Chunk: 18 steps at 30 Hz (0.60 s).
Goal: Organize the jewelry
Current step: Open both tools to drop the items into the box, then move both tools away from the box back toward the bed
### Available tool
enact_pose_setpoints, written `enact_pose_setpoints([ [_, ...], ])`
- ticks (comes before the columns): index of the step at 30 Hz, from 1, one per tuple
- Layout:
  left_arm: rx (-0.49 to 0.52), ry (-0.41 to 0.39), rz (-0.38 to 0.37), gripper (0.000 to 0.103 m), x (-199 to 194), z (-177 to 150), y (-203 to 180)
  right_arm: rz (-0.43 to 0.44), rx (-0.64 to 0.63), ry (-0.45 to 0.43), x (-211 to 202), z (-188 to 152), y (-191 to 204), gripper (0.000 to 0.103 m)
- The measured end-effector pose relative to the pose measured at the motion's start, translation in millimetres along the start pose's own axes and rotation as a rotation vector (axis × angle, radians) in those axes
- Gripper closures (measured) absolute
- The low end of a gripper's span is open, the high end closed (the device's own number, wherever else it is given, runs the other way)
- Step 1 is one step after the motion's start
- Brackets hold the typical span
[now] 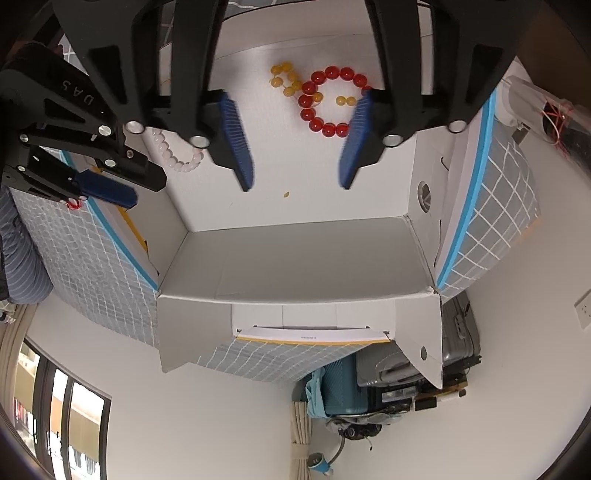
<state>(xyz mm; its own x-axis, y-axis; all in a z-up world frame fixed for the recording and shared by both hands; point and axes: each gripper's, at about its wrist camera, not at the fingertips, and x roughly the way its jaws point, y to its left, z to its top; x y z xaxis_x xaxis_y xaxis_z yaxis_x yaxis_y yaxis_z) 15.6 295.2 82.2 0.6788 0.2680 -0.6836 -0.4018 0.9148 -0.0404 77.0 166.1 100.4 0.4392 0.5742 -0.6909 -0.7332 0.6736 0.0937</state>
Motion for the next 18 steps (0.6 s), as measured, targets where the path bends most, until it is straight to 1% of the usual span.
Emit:
enact_pose_setpoints([
  [2, 0.002, -0.007, 0.001, 0.044, -2.2, 0.9, -2.1, -0.005, 0.002, -0.016, -6.1, 1.7, -3.1, 0.058],
  [3, 0.004, -0.01, -0.001, 0.042, -2.9, 1.2, -3.4, -0.017, 0.005, -0.028, -10.8, 2.6, -6.1, 0.055],
  [5, 0.004, -0.018, -0.005, 0.034, -5.6, 2.9, -6.7, -0.029, 0.009, -0.05, -18.5, 4.2, -11.2, 0.048],
  [7, 0.008, -0.026, -0.008, 0.032, -7.6, 4.2, -10.7, -0.043, 0.012, -0.063, -25.3, 4.7, -17.8, 0.046],
  [9, 0.015, -0.032, -0.013, 0.029, -9.4, 5.4, -16.1, -0.062, 0.017, -0.078, -31.1, 5.6, -25.2, 0.036],
  [11, 0.022, -0.042, -0.022, 0.023, -12.0, 7.4, -23.4, -0.077, 0.024, -0.095, -38.4, 5.5, -34.3, 0.035],
  [12, 0.024, -0.045, -0.026, 0.022, -13.0, 8.2, -26.0, -0.09, 0.032, -0.101, -42.5, 5.1, -40.7, 0.033],
  [14, 0.028, -0.057, -0.037, 0.016, -15.3, 10.3, -33.0, -0.105, 0.043, -0.116, -49.3, 3.9, -50.9, 0.027],
  [16, 0.031, -0.066, -0.05, 0.013, -17.5, 12.1, -41.3, -0.128, 0.058, -0.132, -56.9, 2.4, -63.2, 0.023],
  [18, 0.043, -0.071, -0.063, 0.012, -19.0, 14.5, -51.2, -0.152, 0.077, -0.148, -64.8, -0.3, -76.6, 0.017],
])
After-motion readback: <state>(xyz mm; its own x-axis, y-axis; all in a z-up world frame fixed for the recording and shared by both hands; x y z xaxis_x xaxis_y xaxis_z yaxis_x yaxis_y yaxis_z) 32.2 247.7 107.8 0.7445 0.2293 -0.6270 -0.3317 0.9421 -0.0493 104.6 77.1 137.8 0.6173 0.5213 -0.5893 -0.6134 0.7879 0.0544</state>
